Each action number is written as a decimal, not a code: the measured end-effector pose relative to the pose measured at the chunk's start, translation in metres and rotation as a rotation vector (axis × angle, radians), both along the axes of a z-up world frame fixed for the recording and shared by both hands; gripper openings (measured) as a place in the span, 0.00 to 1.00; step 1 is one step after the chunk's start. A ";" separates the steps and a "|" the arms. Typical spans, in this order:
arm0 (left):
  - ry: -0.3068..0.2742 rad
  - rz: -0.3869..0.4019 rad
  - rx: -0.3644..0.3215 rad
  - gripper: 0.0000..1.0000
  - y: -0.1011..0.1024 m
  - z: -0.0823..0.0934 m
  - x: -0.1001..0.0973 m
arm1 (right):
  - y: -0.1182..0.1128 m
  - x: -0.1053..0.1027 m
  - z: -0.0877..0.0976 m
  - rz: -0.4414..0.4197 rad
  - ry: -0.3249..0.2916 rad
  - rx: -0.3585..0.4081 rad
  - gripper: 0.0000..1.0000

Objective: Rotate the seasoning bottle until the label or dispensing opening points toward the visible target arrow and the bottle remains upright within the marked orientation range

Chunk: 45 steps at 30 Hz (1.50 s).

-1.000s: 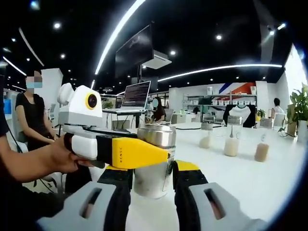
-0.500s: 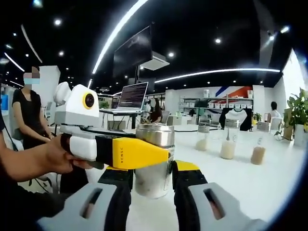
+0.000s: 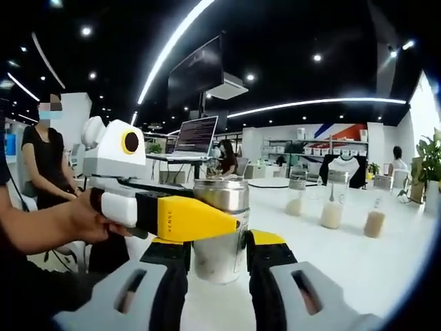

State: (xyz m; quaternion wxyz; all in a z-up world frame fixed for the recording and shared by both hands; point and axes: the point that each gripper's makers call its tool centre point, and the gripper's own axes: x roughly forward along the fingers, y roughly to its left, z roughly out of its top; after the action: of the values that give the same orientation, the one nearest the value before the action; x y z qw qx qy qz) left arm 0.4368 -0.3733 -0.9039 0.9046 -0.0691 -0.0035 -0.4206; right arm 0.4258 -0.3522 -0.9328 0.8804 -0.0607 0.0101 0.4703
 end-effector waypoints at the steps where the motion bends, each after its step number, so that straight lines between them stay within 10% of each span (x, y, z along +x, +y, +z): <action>1: -0.007 -0.010 0.009 0.35 -0.001 0.000 -0.001 | 0.000 0.000 0.000 0.007 -0.006 -0.012 0.30; 45: -0.093 -0.383 0.000 0.35 -0.017 0.013 -0.027 | -0.004 -0.019 0.011 0.243 0.022 0.020 0.30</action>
State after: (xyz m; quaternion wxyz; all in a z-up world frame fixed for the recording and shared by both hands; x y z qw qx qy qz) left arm 0.4101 -0.3902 -0.8908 0.8070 -0.0491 -0.0322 -0.5876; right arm 0.4069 -0.3567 -0.9216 0.8172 -0.0473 0.0077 0.5743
